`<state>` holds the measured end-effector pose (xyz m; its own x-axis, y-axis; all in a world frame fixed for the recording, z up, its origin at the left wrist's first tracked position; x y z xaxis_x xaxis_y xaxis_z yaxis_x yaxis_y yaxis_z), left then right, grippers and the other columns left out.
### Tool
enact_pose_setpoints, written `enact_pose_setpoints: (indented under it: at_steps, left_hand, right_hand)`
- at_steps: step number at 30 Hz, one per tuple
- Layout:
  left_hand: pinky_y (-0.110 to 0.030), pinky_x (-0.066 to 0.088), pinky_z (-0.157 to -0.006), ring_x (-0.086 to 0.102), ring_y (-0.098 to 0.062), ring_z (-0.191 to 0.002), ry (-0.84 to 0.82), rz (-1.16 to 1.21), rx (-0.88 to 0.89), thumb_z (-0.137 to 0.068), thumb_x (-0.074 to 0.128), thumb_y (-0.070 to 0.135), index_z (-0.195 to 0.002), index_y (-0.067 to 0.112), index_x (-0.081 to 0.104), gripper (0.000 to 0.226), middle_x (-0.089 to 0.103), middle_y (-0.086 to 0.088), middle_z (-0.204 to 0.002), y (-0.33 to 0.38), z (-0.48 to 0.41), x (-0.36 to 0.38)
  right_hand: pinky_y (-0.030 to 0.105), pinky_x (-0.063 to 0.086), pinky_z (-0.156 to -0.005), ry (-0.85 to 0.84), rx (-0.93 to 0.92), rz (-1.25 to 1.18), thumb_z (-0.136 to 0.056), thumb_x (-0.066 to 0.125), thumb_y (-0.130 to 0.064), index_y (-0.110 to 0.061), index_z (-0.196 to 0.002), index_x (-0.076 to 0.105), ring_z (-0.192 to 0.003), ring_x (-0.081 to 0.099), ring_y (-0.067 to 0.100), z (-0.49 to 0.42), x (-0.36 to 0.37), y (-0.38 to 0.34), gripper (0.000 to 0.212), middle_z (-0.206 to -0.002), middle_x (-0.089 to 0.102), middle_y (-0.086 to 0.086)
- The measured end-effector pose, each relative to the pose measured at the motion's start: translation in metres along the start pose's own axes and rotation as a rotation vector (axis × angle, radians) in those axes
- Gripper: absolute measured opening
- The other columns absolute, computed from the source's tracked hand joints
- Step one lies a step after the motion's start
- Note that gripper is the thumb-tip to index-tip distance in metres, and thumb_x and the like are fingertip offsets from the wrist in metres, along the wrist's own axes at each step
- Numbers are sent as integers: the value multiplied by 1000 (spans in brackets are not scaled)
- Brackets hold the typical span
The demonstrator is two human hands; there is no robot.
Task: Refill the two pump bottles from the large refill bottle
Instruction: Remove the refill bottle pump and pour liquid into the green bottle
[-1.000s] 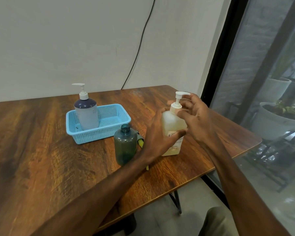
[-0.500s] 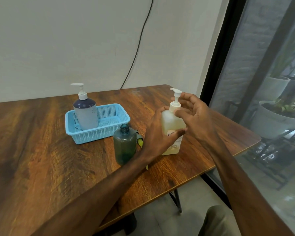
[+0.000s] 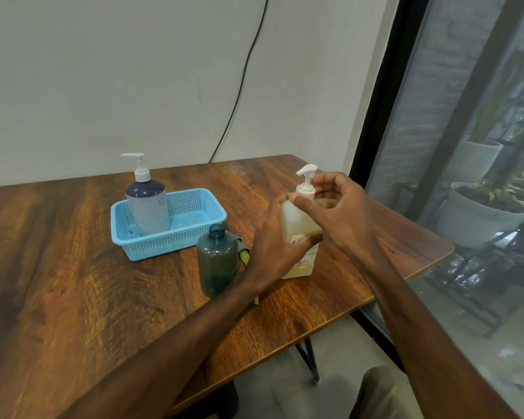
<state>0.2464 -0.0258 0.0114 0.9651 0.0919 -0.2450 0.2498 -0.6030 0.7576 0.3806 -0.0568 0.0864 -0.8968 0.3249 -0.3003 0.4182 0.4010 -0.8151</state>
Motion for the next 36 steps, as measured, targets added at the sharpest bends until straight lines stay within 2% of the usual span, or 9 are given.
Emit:
enact_pose_setpoints:
  at_steps: [4, 6, 10, 15, 19, 22, 24, 30, 36]
  left_hand:
    - [-16, 59, -81, 64, -4, -111, -1, -3, -11, -74, 85, 60, -140, 37, 40, 84, 60, 12, -132, 0, 0, -1]
    - [-12, 56, -81, 63, -3, -112, -5, -15, -25, -73, 83, 63, -142, 40, 38, 85, 58, 14, -132, -2, 0, -1]
    - [-14, 56, -84, 62, -5, -116, -6, -32, -21, -76, 86, 56, -145, 35, 37, 87, 58, 10, -137, -2, 0, 0]
    - [-12, 56, -81, 63, -6, -115, -7, -15, -28, -76, 87, 55, -137, 49, 33, 82, 57, 14, -134, -1, 0, -1]
    - [-11, 55, -79, 62, -5, -112, 2, -33, -36, -73, 86, 61, -140, 39, 39, 85, 59, 13, -132, -1, 0, -1]
    - [-3, 50, -77, 59, 1, -110, 5, -39, -28, -73, 88, 60, -140, 41, 39, 85, 55, 17, -130, 1, 1, -2]
    - [-3, 49, -78, 57, -1, -111, 5, -40, -28, -73, 87, 60, -140, 41, 38, 86, 52, 19, -130, 1, 1, -2]
    - [-6, 51, -81, 57, -7, -119, -7, -45, -43, -73, 88, 57, -144, 36, 38, 90, 54, 13, -137, -1, 2, -1]
    - [-8, 51, -83, 57, -6, -119, -3, -46, -44, -72, 88, 59, -143, 38, 38, 89, 54, 15, -135, -1, 2, -2]
  right_hand:
    - [37, 60, -89, -60, 24, -51, -84, 78, -20, -29, -113, 63, -101, 68, 5, -3, 0, 0, 35, -109, 71, -12]
    - [41, 60, -90, -100, 37, -54, -84, 76, -23, -31, -118, 62, -106, 68, 6, -4, 3, 2, 36, -114, 72, -12]
    - [29, 60, -83, -37, 6, 62, -76, 85, -42, -23, -119, 64, -98, 68, 4, -2, 1, -3, 52, -107, 70, -13]
    - [25, 61, -80, 14, -12, -12, -75, 88, -29, -19, -114, 68, -93, 69, 5, -2, -4, -5, 45, -103, 72, -9]
    - [23, 60, -77, 84, -61, -86, -75, 88, -24, -18, -113, 70, -92, 71, 6, -10, -13, -20, 43, -101, 74, -8]
    - [19, 58, -76, 118, -126, -72, -76, 87, -23, -17, -112, 72, -90, 71, 4, -23, -22, -42, 39, -100, 74, -9]
    - [19, 58, -77, 127, -167, -46, -77, 86, -26, -18, -111, 72, -90, 71, 4, -30, -27, -56, 38, -100, 74, -11]
    - [24, 59, -81, 130, -228, -52, -76, 87, -29, -16, -109, 74, -90, 73, 9, -45, -43, -81, 38, -100, 76, -6]
    - [23, 60, -79, 13, -132, -29, -72, 90, -25, -15, -106, 74, -88, 74, 9, -47, -37, -67, 39, -97, 77, -3]
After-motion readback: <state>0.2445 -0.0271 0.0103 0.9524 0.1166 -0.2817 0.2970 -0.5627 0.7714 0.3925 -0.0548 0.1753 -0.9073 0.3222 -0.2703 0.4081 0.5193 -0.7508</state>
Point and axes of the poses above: each hand's wrist, its own z-axis away from the middle knuckle, its own x-axis out of the palm, y = z × x, the point moved 7 cm from there along -z, towards the middle knuckle
